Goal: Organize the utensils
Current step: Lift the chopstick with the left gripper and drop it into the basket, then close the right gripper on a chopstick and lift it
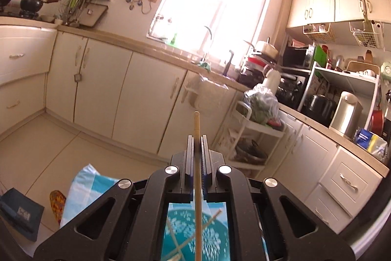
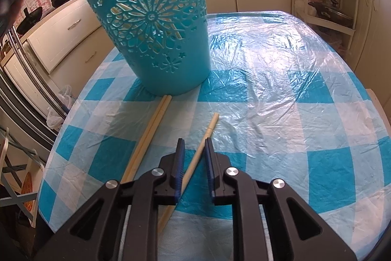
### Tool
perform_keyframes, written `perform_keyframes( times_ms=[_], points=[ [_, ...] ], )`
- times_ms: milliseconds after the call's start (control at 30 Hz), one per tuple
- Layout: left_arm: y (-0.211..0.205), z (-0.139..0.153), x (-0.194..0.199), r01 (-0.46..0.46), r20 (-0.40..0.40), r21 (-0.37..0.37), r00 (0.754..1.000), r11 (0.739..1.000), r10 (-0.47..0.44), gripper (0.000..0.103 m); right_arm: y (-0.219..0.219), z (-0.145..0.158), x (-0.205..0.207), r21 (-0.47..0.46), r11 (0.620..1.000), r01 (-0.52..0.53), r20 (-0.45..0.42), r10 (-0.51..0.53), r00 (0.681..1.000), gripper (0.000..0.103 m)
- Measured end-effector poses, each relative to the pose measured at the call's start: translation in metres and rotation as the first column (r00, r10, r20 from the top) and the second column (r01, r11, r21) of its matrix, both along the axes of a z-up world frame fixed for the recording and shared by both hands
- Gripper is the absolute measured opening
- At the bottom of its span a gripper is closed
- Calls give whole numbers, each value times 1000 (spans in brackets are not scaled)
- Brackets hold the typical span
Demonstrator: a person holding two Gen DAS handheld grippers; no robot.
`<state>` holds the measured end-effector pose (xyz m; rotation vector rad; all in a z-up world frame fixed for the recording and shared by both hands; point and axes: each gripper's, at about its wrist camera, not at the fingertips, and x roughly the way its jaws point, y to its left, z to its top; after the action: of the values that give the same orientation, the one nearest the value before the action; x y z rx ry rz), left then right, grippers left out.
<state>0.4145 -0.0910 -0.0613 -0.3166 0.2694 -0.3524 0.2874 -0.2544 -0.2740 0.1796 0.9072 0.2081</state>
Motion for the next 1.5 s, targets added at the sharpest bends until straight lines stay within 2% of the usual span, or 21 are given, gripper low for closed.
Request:
perform_keyframes(
  times_ms=[100,333,667,700,767,800,833,967,1000,1067,1133,1267,1300,1400,1500],
  points=[
    [-7,-5,12,-49,24,10,999,999,49,5,1,0,0,-2,1000,-2,1,2,1000,19],
    [-13,-31,21,-114,3,46,993,992,114,5,2,0,0,-3,1000,-7,2,7,1000,22],
    [-11,-65,5,-85,-65,133,993,987,94,6,0,0,1,-6,1000,-15,-7,15,1000,23],
    [-6,-67,0,-85,-75,139,993,987,96,11,0,1,1,-5,1000,-13,-12,13,1000,23],
    [5,-69,-11,-101,-84,144,990,984,114,30,1,1,0,-16,1000,-14,-15,14,1000,23],
    [12,-70,-18,-117,-84,142,988,983,130,46,2,1,0,-28,999,-16,-14,15,1000,23],
    [22,-71,-28,-140,-78,133,985,981,151,54,4,1,-1,-43,999,-18,-13,18,1000,23],
    [50,-76,-53,-164,-95,129,980,978,177,61,14,2,0,-125,991,-43,-11,42,999,17],
    [55,-78,-57,-168,-103,132,978,977,182,63,12,2,1,-108,993,-55,-25,53,998,11],
    [66,-86,-67,-171,-130,148,973,974,190,67,4,3,3,-77,996,-50,-46,47,998,10],
    [73,-94,-74,-166,-154,167,969,972,192,72,3,2,6,-84,995,-53,-60,48,997,10],
    [79,-114,-84,-146,-213,212,958,966,192,75,17,3,6,-198,976,-88,-64,77,995,11],
    [78,-119,-84,-140,-229,216,955,966,189,75,19,3,5,-200,975,-94,-67,82,994,10],
    [76,-131,-86,-122,-277,245,942,962,190,75,11,5,4,-133,988,-76,-79,66,995,6],
    [69,-138,-89,-100,-297,288,936,952,188,76,-4,15,-2,1,999,-51,-63,51,997,6]
  ],
)
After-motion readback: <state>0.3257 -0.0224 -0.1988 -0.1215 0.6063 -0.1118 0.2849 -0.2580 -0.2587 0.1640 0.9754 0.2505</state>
